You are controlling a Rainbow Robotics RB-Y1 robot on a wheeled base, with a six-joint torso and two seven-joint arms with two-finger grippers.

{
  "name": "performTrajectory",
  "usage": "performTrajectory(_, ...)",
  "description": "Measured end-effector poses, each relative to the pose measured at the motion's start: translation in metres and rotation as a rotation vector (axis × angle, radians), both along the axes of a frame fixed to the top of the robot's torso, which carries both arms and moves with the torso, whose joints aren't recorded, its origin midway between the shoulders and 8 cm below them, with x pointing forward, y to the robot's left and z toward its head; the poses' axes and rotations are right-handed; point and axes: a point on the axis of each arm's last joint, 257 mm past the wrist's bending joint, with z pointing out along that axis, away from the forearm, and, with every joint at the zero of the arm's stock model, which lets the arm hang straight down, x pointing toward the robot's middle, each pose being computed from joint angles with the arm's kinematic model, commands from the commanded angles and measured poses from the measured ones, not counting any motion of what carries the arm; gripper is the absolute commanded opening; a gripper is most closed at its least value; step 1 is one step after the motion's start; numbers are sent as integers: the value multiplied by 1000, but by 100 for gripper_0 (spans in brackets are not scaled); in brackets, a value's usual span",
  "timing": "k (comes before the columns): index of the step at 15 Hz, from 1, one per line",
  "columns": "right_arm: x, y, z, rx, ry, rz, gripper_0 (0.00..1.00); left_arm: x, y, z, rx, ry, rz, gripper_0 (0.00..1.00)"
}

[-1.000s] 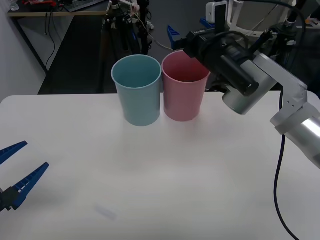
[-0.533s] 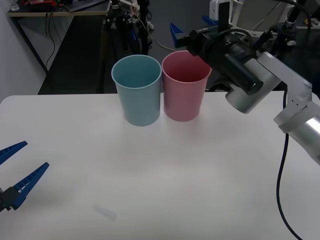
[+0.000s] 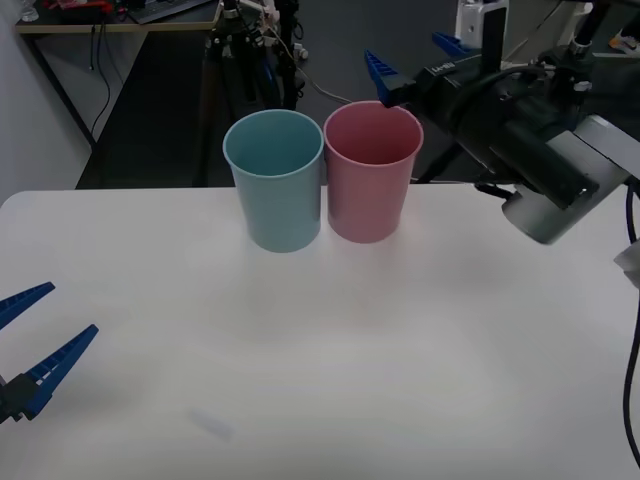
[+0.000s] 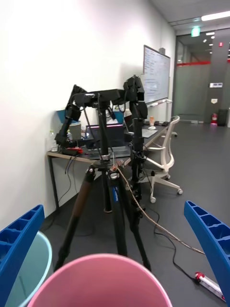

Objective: Grasp the object on the table and drop it into the matching bin: aluminum can to the light blue bin, PET bottle to the pink bin.

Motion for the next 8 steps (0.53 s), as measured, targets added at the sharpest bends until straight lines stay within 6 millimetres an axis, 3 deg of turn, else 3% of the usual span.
performTrajectory(8,-83,-42,-25,-59,-39,114,100,0,0,0,0,0,0,100)
